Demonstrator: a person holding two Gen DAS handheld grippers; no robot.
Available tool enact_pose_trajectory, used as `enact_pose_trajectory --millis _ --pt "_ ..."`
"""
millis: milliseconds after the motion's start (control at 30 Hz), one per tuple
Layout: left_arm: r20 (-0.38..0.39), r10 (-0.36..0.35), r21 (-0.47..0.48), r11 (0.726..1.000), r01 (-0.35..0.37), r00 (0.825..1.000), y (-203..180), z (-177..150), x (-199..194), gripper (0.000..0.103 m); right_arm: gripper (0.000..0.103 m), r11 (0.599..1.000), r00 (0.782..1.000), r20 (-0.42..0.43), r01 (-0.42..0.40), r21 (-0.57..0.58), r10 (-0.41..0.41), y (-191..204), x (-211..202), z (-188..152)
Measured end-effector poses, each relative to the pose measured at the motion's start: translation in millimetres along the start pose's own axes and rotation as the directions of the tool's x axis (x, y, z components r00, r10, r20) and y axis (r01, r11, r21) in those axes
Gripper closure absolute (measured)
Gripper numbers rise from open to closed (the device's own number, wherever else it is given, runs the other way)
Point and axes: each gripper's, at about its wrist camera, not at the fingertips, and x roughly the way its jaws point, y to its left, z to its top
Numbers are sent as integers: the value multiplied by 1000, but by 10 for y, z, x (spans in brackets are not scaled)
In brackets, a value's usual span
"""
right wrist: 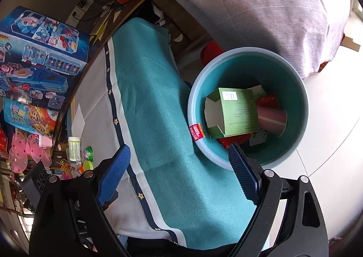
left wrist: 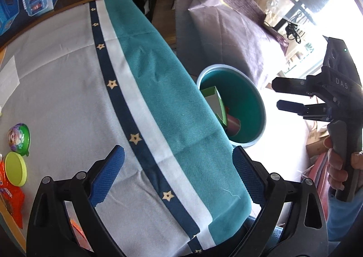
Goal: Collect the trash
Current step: 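Move both tools back over the remaining table clutter, then grasp the clear plastic lid with the right tool while the left tool grasps the purple chocolate egg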
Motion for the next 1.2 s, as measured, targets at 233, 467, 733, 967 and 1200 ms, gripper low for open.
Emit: enact_pose_trajectory --millis 233,467,733,967,1200 --pt "48 10 -87 996 -6 999 461 -260 -330 5 19 997 998 -54 14 -74 -18 437 214 -187" --pt "91 51 -165 986 -35 995 911 -531 -624 4 19 987 993 -113 18 -160 -36 938 495 -404" --pt "119 137 -258 961 -102 983 1538 -957 -928 4 19 962 976 -206 15 -274 -73 1519 944 -736" --pt "114 197 -378 915 -141 974 2140 -1364 -1136 4 19 911 942 -312 -19 -412 -122 2055 1428 -1225" --pt "112 226 -469 870 -149 968 2542 -1681 -1261 4 19 856 929 -323 -11 -517 -184 2414 1733 -1601"
